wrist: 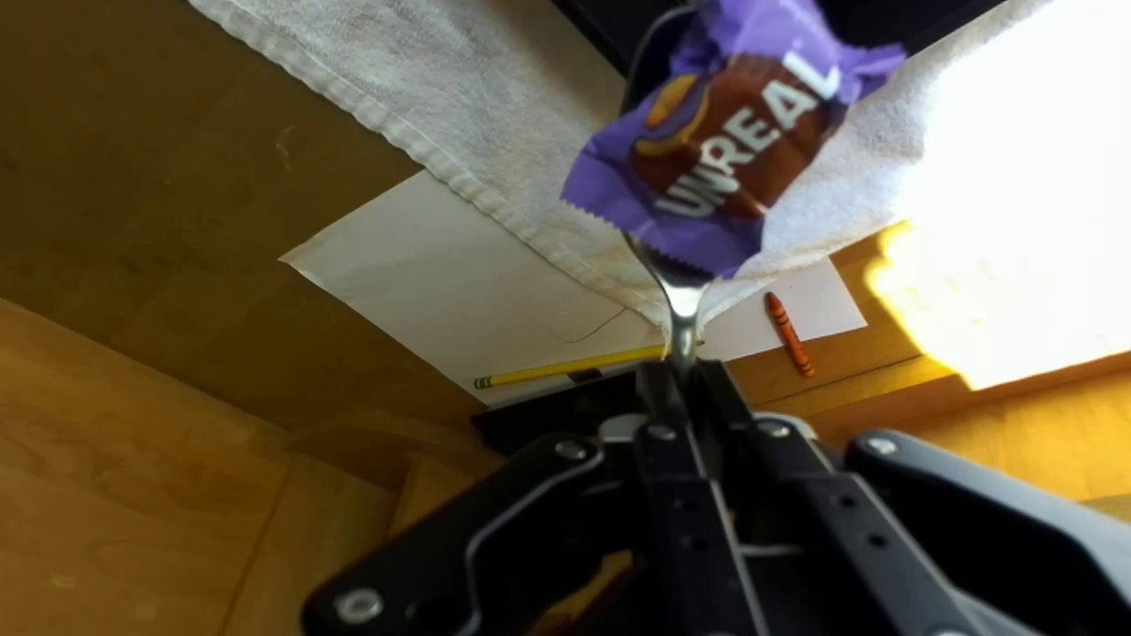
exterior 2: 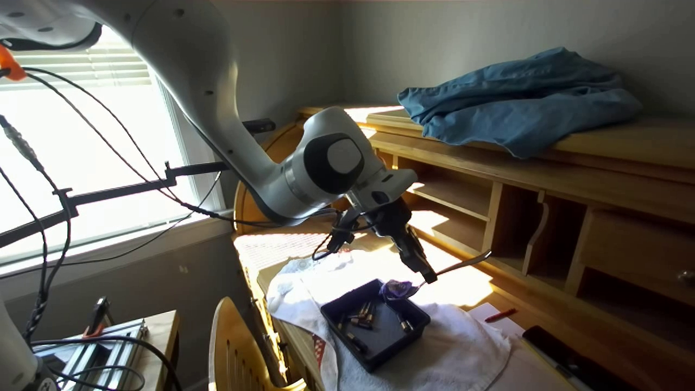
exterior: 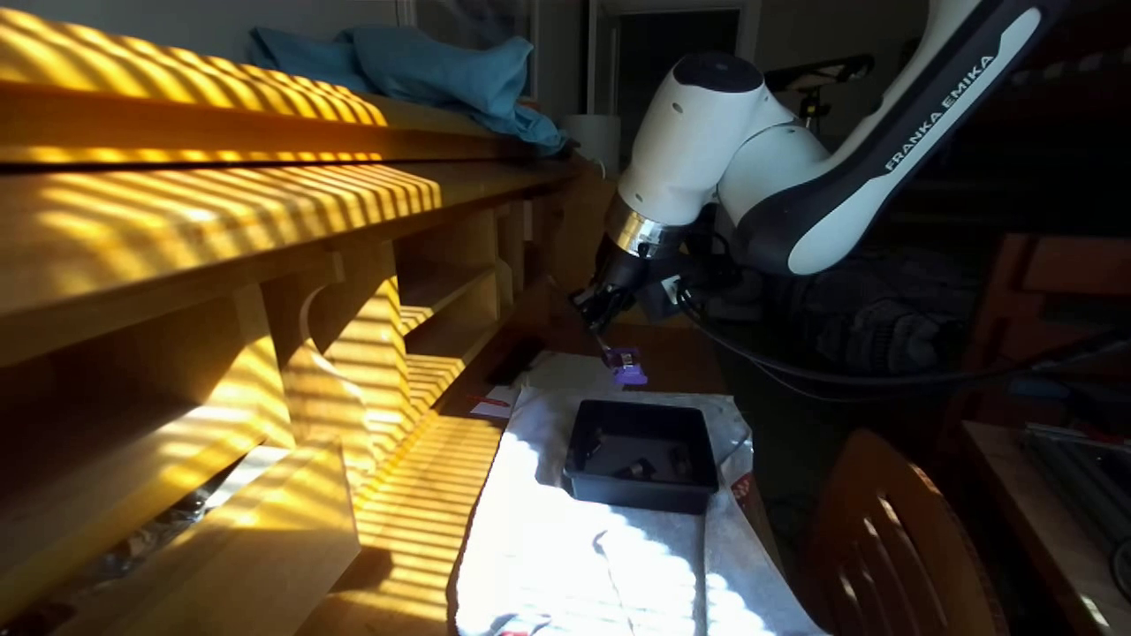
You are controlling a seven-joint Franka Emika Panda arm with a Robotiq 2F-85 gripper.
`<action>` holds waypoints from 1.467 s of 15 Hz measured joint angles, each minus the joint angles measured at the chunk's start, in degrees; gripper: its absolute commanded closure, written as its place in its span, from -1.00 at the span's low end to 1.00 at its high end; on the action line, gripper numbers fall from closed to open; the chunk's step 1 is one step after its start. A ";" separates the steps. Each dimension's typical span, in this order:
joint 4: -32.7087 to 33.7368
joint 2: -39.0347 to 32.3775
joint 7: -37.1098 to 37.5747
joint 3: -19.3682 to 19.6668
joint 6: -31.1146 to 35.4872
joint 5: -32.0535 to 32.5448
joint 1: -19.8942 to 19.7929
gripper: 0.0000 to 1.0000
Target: Put the packet on the spoon and put the packet in the tray
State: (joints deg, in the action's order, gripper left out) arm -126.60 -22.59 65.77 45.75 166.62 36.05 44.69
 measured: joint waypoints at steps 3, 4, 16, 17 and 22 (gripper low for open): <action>-0.62 -0.11 1.96 4.20 1.09 3.12 3.82 0.95; -0.84 -0.20 2.57 5.55 1.45 3.94 5.05 0.95; -3.02 -1.16 5.07 15.82 3.21 6.10 15.11 0.95; -3.21 -1.17 5.07 16.19 3.25 6.10 15.47 0.95; -4.46 -0.48 4.94 15.06 3.95 5.17 13.85 0.95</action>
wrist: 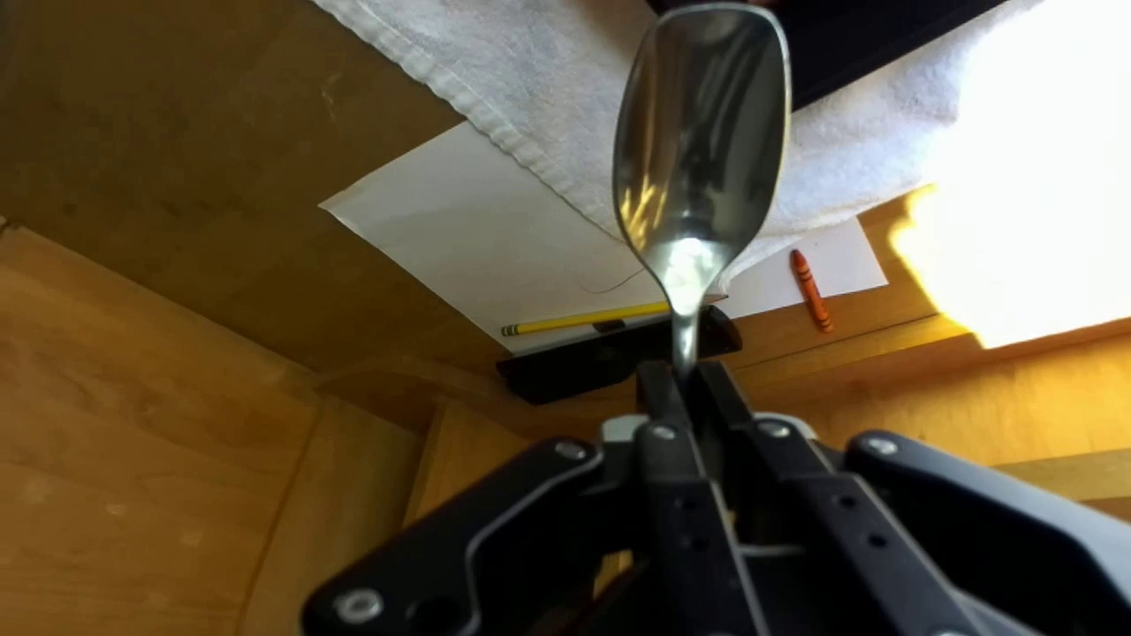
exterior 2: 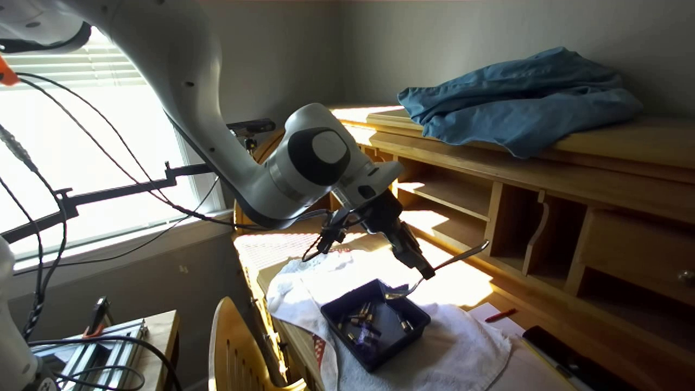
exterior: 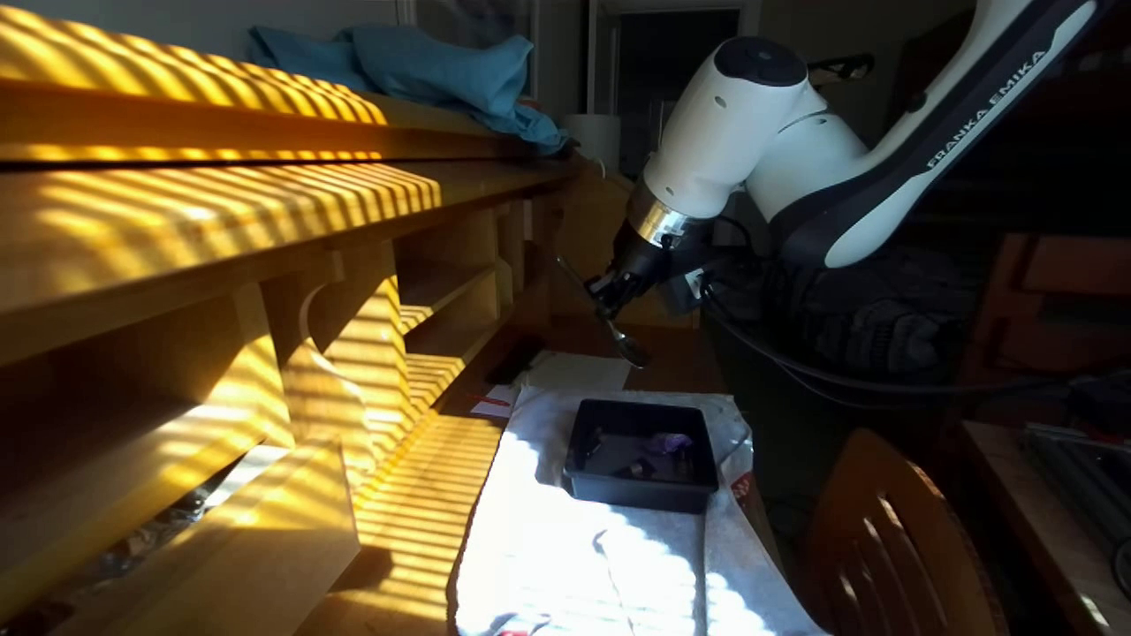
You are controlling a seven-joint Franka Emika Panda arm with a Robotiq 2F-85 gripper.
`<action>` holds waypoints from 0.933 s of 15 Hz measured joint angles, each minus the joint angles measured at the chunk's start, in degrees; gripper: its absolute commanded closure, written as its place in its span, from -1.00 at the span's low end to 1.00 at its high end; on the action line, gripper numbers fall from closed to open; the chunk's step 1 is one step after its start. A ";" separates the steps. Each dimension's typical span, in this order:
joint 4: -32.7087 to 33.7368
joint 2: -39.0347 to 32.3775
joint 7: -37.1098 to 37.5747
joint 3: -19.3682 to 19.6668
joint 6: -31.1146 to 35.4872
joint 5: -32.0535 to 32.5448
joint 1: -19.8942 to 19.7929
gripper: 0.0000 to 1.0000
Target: Put the packet on the spoon and put the packet in the tray
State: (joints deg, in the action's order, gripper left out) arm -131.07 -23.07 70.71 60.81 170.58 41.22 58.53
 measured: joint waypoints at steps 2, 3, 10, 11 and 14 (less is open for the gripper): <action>-0.89 1.38 -1.42 -2.98 0.77 -1.90 -3.80 0.95; -1.38 2.28 -2.70 -5.08 1.15 -3.32 -6.50 0.95; -4.57 8.46 -17.63 -23.69 1.37 -19.48 -28.51 0.95; -4.73 9.13 -20.59 -27.75 0.97 -22.68 -32.55 0.95; -4.54 10.59 -30.58 -40.96 -1.88 -33.65 -45.43 0.95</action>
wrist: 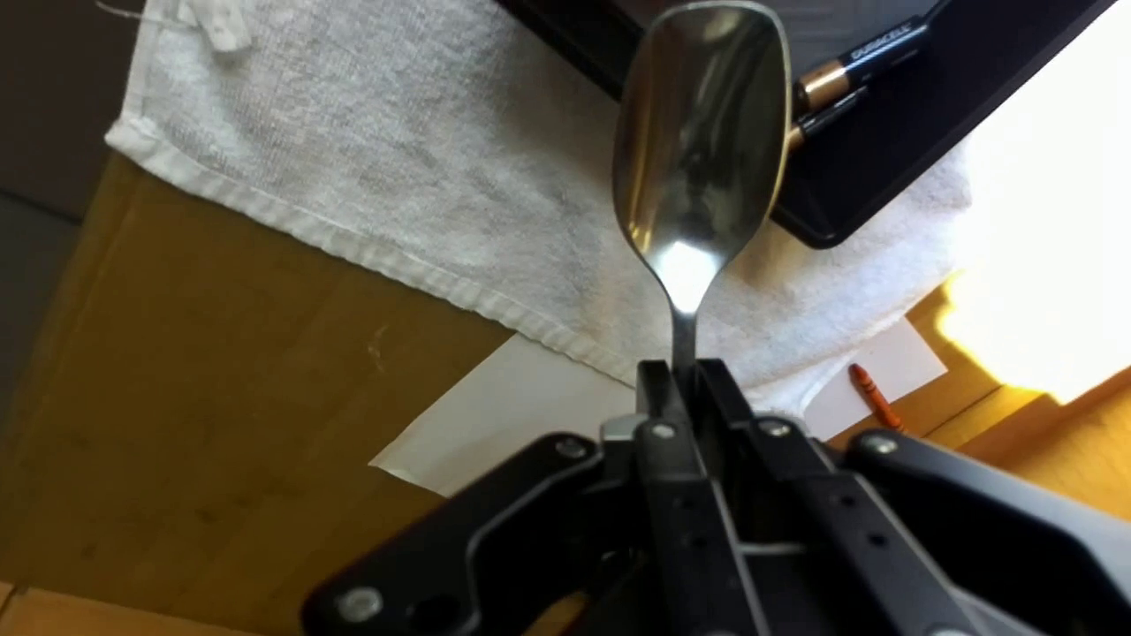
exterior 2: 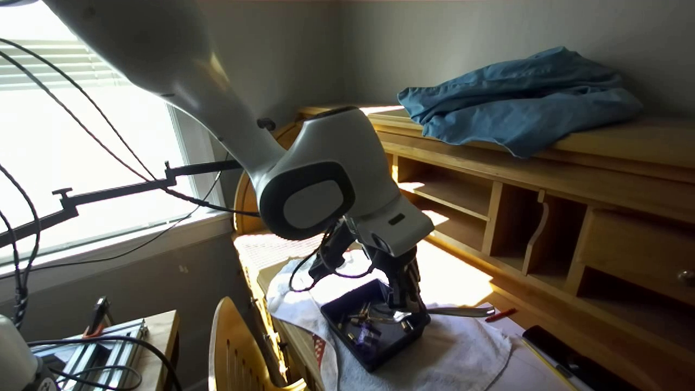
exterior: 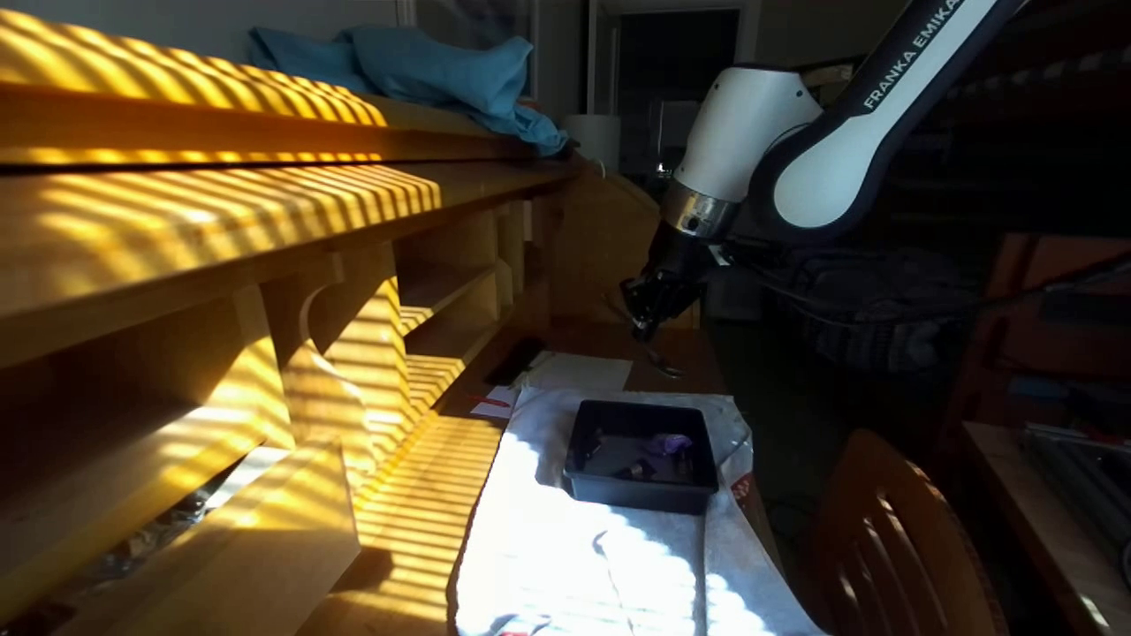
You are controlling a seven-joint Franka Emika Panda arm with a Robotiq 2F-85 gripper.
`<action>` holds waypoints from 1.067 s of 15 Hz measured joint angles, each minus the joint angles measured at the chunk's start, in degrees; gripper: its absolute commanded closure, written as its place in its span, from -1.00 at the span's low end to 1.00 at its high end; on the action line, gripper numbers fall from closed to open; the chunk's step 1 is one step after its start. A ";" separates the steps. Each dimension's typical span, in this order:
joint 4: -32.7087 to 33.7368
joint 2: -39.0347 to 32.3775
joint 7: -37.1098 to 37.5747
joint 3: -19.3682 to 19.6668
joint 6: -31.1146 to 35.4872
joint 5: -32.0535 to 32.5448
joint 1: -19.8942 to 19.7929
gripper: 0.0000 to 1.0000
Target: Put the packet on the spoon and put the packet in the tray
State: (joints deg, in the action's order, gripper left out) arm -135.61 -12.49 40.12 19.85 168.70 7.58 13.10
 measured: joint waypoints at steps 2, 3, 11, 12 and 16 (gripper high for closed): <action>1.01 0.14 -6.85 -6.45 -2.99 -7.31 -6.61 0.95; 1.81 0.01 -9.43 -8.27 -4.65 -9.83 -8.82 0.95; 9.42 -2.94 -14.02 -9.50 -15.50 -12.78 -15.96 0.95; 10.43 -3.88 -14.02 -9.49 -16.25 -12.78 -16.27 0.95; 14.39 -8.89 -14.02 -9.48 -16.53 -12.77 -16.62 0.95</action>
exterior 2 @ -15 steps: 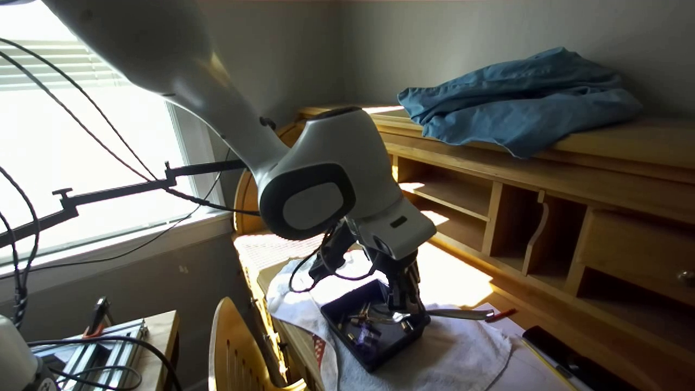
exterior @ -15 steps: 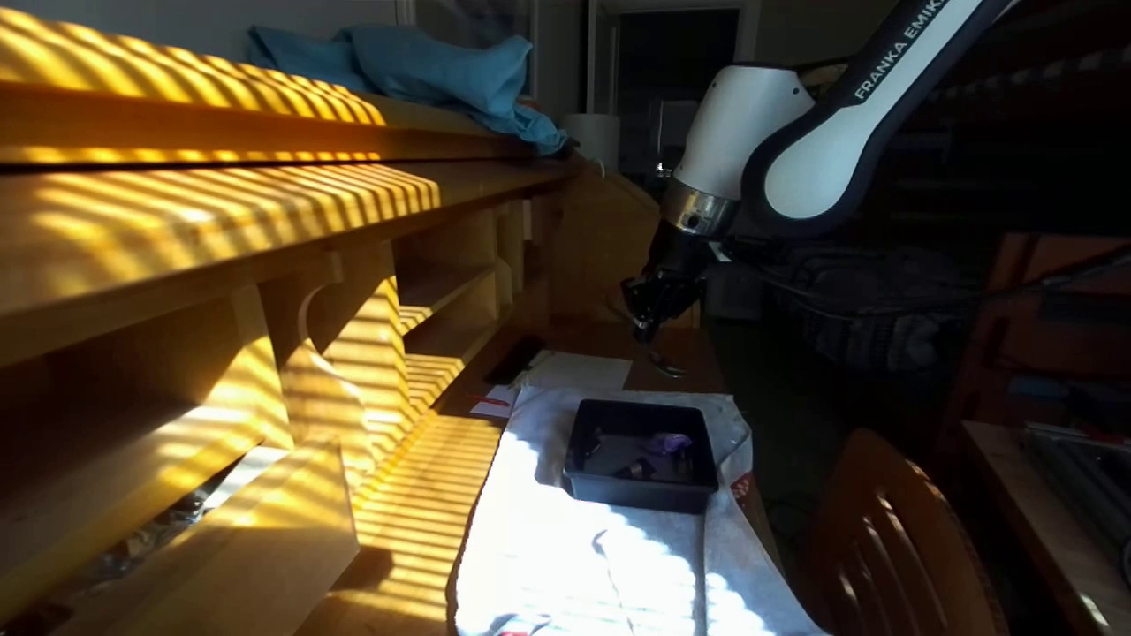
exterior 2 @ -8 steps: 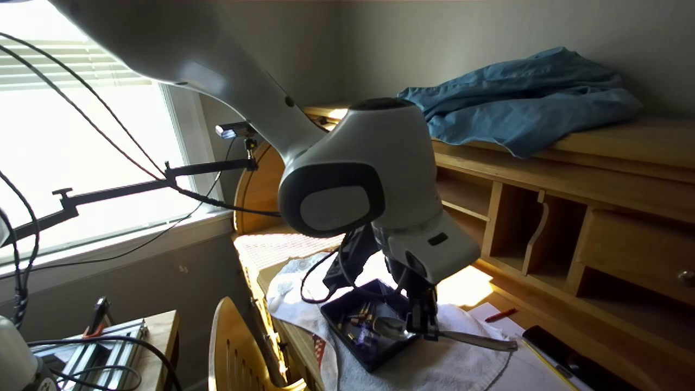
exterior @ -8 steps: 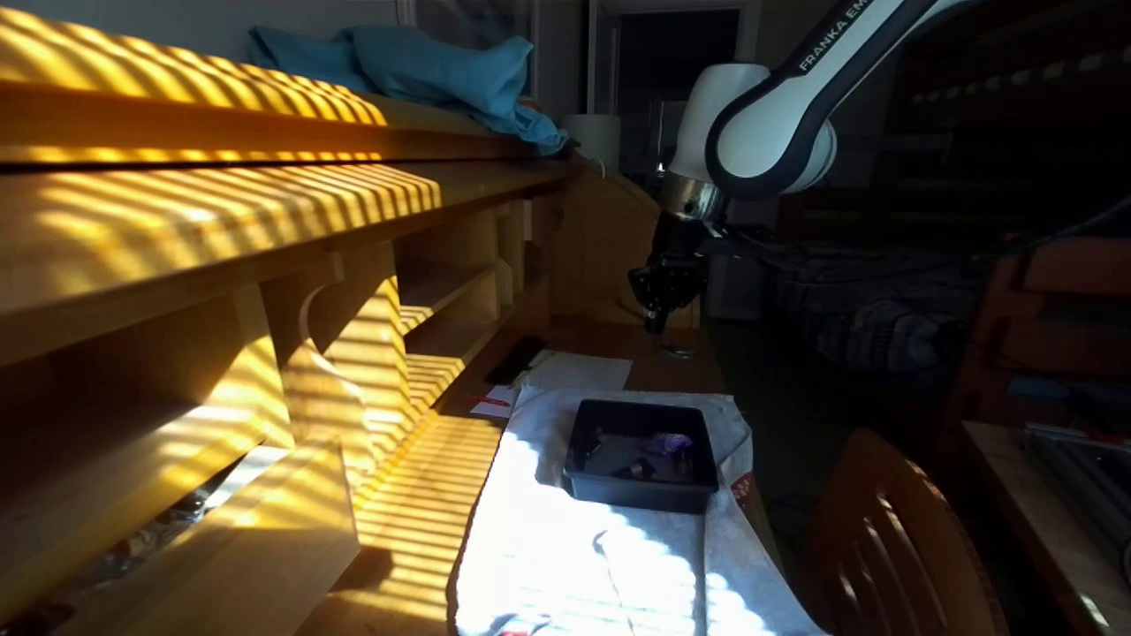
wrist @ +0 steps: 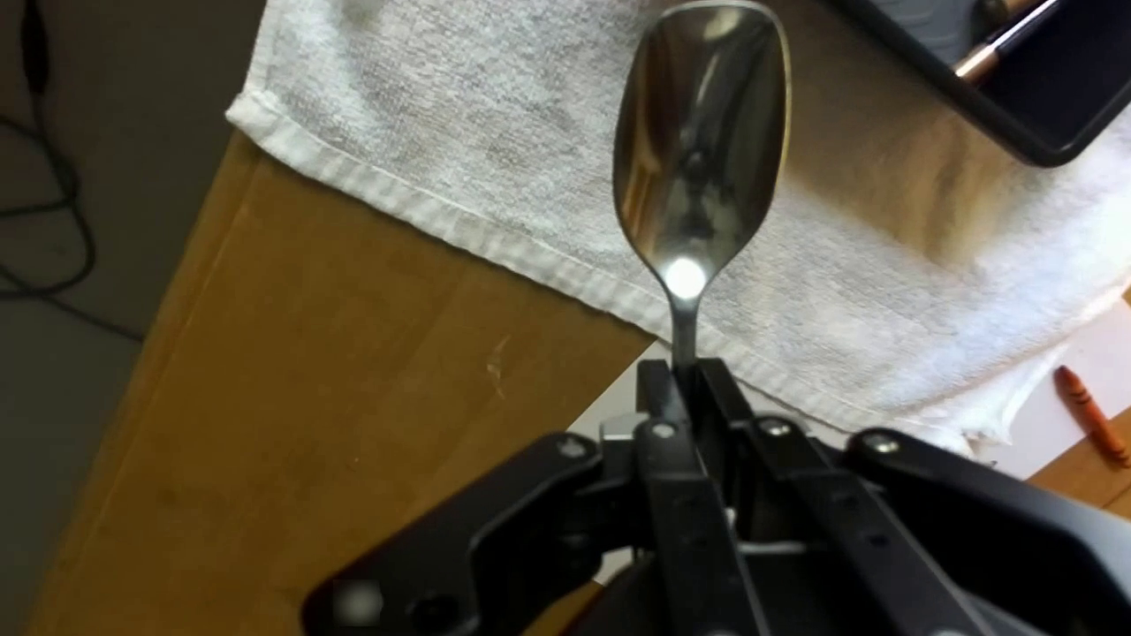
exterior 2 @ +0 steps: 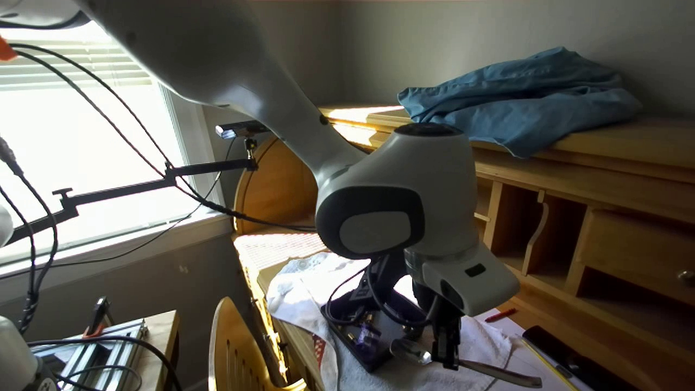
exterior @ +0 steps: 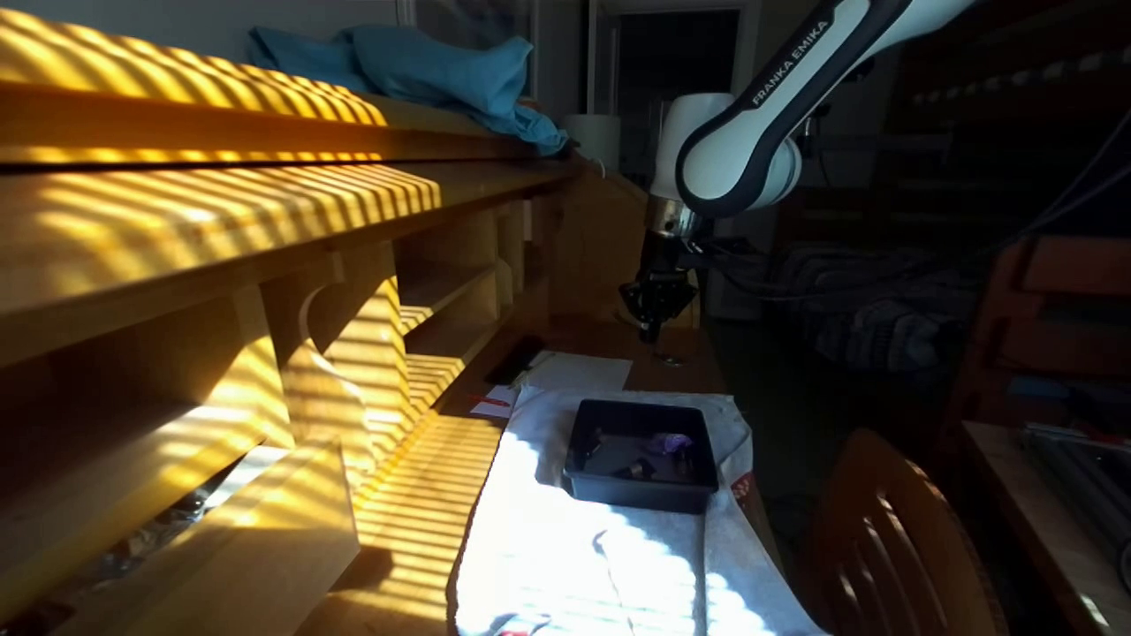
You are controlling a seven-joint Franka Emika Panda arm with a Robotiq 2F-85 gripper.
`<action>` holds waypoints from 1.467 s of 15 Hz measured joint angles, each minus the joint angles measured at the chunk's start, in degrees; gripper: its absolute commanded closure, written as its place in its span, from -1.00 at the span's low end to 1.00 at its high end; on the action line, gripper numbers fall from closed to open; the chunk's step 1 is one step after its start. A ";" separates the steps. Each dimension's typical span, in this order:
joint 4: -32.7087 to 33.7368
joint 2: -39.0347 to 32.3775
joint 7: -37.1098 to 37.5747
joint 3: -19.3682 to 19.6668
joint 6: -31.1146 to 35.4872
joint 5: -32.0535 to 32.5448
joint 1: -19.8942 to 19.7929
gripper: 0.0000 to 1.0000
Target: Put the packet on the spoon and put the packet in the tray
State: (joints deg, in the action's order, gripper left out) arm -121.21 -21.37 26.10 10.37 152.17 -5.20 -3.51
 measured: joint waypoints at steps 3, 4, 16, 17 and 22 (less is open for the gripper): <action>3.17 -4.02 0.00 0.00 0.12 0.01 0.06 0.95; 4.24 -5.27 0.00 0.00 0.15 0.01 0.09 0.95; 13.60 -16.64 0.00 -0.29 0.08 0.01 0.27 0.30; 14.06 -17.18 0.00 -0.33 0.05 0.01 0.27 0.28; 15.27 -17.87 0.00 -0.38 0.04 0.01 0.37 -0.38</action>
State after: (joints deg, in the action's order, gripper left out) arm -105.95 -39.24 26.10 9.98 152.20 -5.19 -3.14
